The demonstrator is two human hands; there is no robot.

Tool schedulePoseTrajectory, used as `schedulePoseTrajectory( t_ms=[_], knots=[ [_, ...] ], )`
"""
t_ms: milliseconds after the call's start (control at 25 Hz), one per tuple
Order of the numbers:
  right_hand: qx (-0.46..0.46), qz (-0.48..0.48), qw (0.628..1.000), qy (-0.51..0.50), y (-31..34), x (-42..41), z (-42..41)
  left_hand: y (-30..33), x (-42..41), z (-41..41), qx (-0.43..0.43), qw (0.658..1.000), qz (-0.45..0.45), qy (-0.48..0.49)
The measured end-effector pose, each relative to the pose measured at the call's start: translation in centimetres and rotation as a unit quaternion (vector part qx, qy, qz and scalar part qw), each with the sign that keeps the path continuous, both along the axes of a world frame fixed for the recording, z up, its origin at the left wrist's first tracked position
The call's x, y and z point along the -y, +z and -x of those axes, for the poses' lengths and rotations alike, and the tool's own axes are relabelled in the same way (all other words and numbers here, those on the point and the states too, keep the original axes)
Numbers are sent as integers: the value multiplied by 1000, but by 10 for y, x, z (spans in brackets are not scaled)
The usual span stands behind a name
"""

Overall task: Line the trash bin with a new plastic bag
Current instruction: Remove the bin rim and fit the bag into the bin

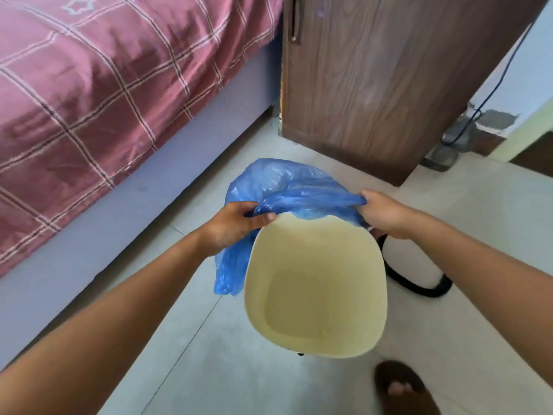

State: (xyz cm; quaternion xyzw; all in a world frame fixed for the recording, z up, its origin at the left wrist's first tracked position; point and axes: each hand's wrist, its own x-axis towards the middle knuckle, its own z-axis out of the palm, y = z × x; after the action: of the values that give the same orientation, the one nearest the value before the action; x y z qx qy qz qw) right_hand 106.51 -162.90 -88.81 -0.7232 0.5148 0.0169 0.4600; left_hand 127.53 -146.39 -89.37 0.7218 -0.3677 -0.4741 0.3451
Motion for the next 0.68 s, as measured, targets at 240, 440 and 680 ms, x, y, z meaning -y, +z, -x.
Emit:
schedulePoseTrajectory(
  t_ms=[240,440,680],
  knots=[
    [197,167,947,-190,3,17,21,13,27,3,177,975,105,85],
    [168,400,897,-78,18,21,38,13,31,8,364,928,67,-41],
    [39,423,883,202,-9,31,67,4,2,-9,249,966,39,60]
  ],
)
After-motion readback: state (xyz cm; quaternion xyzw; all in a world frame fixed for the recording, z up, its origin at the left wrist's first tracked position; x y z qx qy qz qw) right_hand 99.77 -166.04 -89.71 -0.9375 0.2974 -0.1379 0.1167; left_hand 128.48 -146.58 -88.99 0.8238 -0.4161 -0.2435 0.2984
